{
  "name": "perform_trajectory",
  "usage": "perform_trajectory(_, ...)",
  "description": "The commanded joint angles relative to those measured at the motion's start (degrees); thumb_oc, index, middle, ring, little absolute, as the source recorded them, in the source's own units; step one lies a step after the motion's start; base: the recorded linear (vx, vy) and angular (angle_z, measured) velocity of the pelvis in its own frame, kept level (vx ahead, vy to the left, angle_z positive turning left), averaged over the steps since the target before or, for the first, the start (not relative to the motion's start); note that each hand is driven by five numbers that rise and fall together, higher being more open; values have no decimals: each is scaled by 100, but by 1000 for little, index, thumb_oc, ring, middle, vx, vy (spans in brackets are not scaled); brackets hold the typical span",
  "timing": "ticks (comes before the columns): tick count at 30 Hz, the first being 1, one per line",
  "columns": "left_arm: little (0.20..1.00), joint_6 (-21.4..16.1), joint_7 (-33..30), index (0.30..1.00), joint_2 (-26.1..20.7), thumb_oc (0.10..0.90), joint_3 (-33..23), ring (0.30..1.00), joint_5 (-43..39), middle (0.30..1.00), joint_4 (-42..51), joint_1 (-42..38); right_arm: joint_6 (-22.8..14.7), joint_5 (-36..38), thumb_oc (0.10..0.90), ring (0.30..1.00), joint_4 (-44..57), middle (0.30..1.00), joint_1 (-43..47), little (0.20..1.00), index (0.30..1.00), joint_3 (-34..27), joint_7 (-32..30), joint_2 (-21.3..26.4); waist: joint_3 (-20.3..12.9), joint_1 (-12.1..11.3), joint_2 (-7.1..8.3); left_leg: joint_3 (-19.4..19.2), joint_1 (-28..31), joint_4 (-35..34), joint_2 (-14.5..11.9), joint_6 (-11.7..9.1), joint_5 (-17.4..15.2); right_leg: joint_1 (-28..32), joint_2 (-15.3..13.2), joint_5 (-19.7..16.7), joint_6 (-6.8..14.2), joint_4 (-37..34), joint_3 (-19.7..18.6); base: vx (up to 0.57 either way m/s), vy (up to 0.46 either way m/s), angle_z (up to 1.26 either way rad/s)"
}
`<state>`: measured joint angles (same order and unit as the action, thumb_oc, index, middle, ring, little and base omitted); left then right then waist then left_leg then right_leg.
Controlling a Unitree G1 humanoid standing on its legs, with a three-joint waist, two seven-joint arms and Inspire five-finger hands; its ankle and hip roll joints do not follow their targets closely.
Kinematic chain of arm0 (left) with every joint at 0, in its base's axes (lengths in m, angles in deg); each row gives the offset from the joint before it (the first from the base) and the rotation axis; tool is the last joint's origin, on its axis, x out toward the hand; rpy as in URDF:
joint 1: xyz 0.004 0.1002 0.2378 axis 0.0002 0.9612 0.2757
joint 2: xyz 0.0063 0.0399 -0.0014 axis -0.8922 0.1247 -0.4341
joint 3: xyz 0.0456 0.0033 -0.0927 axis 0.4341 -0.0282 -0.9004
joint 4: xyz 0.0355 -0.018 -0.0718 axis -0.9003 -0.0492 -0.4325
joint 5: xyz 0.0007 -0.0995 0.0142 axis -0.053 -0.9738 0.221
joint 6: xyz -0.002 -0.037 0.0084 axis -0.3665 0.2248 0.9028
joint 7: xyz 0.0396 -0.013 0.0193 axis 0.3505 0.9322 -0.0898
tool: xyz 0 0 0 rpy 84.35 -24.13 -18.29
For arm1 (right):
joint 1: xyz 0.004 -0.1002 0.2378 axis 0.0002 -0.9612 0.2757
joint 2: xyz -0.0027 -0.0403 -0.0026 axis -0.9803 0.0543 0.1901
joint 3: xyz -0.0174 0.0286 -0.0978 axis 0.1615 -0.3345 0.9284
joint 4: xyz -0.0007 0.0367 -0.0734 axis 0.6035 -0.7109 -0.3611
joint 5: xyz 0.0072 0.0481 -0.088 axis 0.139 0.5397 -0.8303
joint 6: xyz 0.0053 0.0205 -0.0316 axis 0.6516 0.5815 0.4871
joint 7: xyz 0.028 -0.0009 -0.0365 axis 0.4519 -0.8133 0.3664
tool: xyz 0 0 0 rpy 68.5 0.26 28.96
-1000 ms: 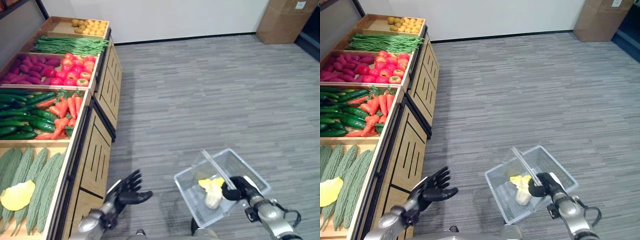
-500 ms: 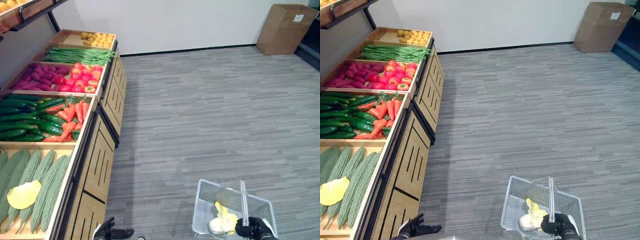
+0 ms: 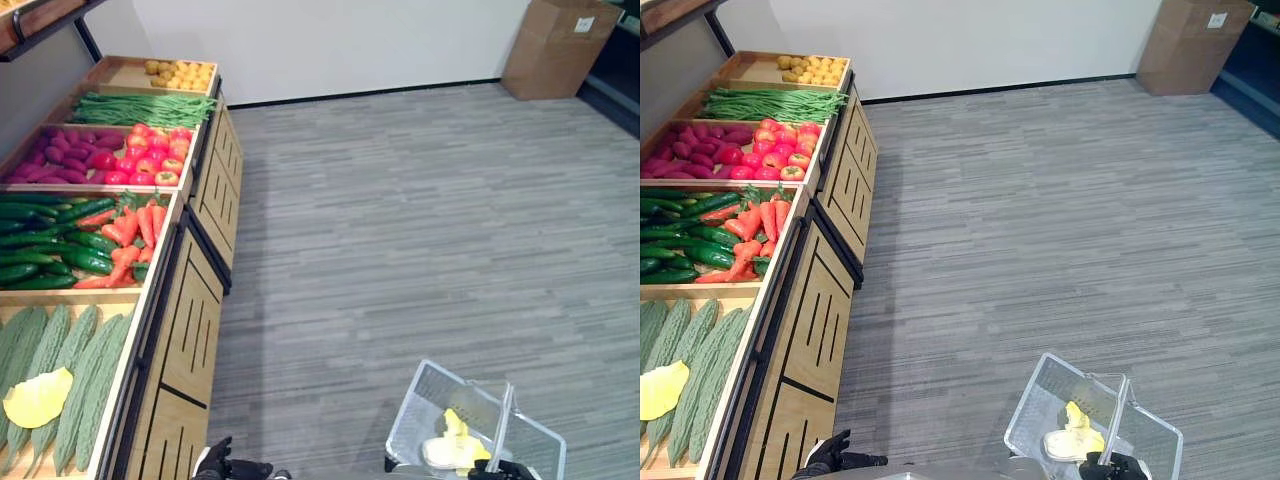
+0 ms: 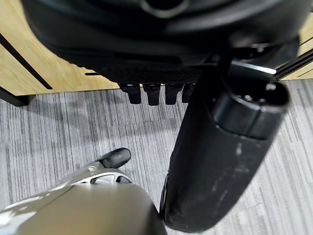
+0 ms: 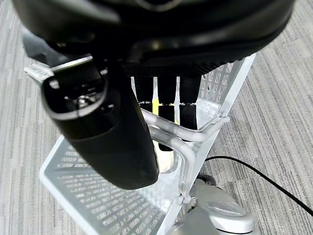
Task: Get the vegetables into the basket
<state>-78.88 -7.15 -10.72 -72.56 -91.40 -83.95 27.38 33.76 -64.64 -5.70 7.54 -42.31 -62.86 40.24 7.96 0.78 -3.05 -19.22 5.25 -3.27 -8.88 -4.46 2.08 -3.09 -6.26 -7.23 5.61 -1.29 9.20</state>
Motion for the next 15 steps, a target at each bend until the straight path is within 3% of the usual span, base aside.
perform_trajectory(1,1000,-44,-227,1000,-129,900,88,1000,130,1000,-12,-213,-274,145,400,300,24,300,244,300,300,122,-97,96,443,-25,204,406,44,203,-355,-419,160,218,85,1112,31,772,-183,-8,-143,19)
perform_trajectory(4,1000,-54,-267,1000,-43,900,196,1000,30,1000,18,-354,-260,58,400,300,77,300,245,300,300,271,-65,116,687,-75,299,762,-573,1459,-372,-487,216,326,103,1270,-148,825,-155,18,-168,25)
perform_trajectory(5,1000,-58,-279,1000,-39,900,231,1000,-14,1000,27,-400,-247,12,400,300,81,300,251,300,300,315,-72,151,737,-142,309,1021,-697,1508,-252,-491,330,347,97,1292,-148,833,-161,45,-52,28)
perform_trajectory(9,1000,-58,-271,1000,-31,900,299,1000,-18,1000,-1,-435,-254,-10,400,300,93,300,213,300,300,282,-107,202,692,-154,308,1259,-1125,850,-189,-365,395,499,19,1385,-72,698,-117,152,38,28)
perform_trajectory(11,1000,-68,-312,1000,33,900,397,1000,19,1000,-15,-432,-265,-59,400,300,94,300,264,300,300,329,-154,252,701,-283,215,1360,-1451,187,-329,-413,804,725,40,1526,-7,626,-160,244,132,19)
perform_trajectory(15,1000,-54,-284,1000,23,900,382,1000,29,1000,-38,-430,-253,-81,400,300,87,300,308,300,300,362,-120,219,656,-329,243,1261,-1374,23,-334,-415,852,1039,0,1694,66,571,-340,256,142,-9)
